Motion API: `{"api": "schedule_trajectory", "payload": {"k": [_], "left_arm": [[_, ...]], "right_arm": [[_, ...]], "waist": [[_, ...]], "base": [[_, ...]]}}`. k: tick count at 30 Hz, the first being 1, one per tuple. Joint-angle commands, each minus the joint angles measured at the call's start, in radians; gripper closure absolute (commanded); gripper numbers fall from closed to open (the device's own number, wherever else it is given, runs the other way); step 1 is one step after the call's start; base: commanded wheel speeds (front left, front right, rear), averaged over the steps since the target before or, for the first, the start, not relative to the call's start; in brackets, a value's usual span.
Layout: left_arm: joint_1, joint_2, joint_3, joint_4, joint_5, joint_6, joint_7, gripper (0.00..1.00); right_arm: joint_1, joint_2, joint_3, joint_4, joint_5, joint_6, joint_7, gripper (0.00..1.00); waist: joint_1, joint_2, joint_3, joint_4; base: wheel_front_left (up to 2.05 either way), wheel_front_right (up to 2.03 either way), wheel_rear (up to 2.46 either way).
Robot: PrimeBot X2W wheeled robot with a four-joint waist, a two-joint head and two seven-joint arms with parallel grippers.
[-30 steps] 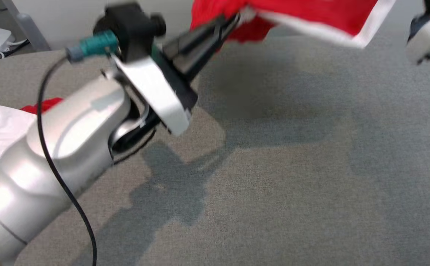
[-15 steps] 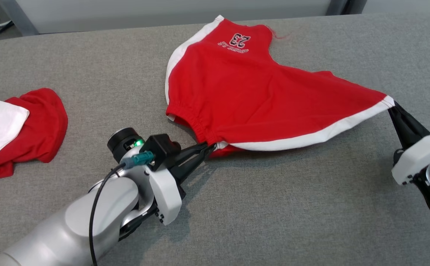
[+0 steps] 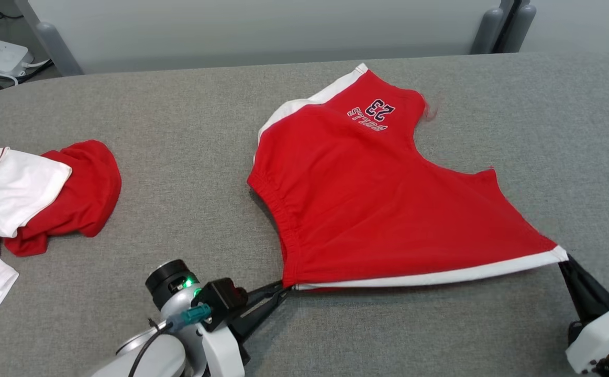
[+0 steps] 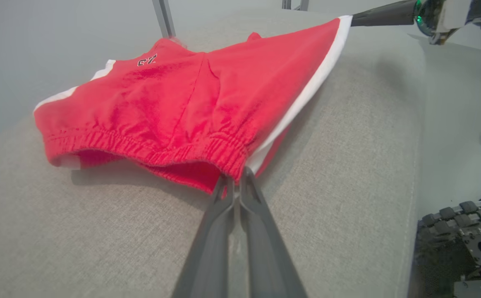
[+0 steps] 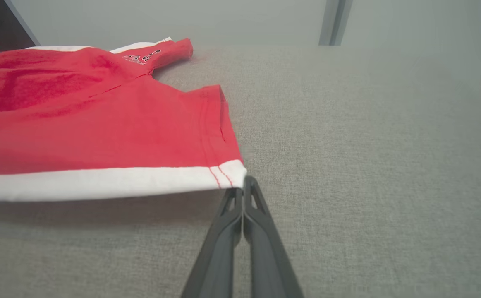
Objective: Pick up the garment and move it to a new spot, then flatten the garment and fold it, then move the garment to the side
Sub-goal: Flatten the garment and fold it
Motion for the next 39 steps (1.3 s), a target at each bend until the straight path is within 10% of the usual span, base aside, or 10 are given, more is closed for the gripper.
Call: {"api": "schedule_trajectory", "payload": {"k": [1, 18, 20, 22, 24, 25, 39], "left_arm": [[0.004, 0.034, 0.044, -0.025, 0.014, 0.011, -0.006, 1.00], [0.081, 0.027, 0.014, 0.054, 0.058, 0.017, -0.006, 1.00], [0.086, 0.005, 0.029, 0.070, 0.046, 0.022, -0.006, 0.67], [0.097, -0.015, 0.053, 0.083, 0.030, 0.031, -0.006, 0.00], [0.109, -0.032, 0.077, 0.088, 0.019, 0.037, -0.006, 0.00], [0.116, -0.041, 0.097, 0.086, 0.010, 0.041, -0.006, 0.00], [0.222, -0.060, 0.252, 0.004, -0.047, 0.110, -0.006, 0.00]], "right_arm": [[0.037, -0.023, -0.001, -0.034, -0.009, 0.003, 0.010, 1.00], [0.197, 0.055, -0.084, -0.172, -0.066, 0.003, 0.183, 1.00], [0.200, 0.070, -0.091, -0.181, -0.074, 0.003, 0.190, 1.00], [0.204, 0.082, -0.099, -0.190, -0.084, 0.003, 0.189, 0.67], [0.209, 0.091, -0.106, -0.199, -0.095, 0.003, 0.179, 0.42], [0.211, 0.096, -0.109, -0.204, -0.098, 0.003, 0.176, 0.00], [0.230, 0.144, -0.176, -0.314, -0.207, 0.003, 0.101, 0.00]], "waist": [[0.0000, 0.0000, -0.005, 0.002], [0.0000, 0.0000, -0.001, 0.029], [0.0000, 0.0000, -0.003, 0.028], [0.0000, 0.0000, -0.008, 0.027], [0.0000, 0.0000, -0.013, 0.026], [0.0000, 0.0000, -0.016, 0.026], [0.0000, 0.0000, -0.082, 0.046]], "base": [[0.00, 0.00, 0.00], [0.00, 0.00, 0.00], [0.00, 0.00, 0.00], [0.00, 0.00, 0.00], [0.00, 0.00, 0.00], [0.00, 0.00, 0.00], [0.00, 0.00, 0.00]]}}
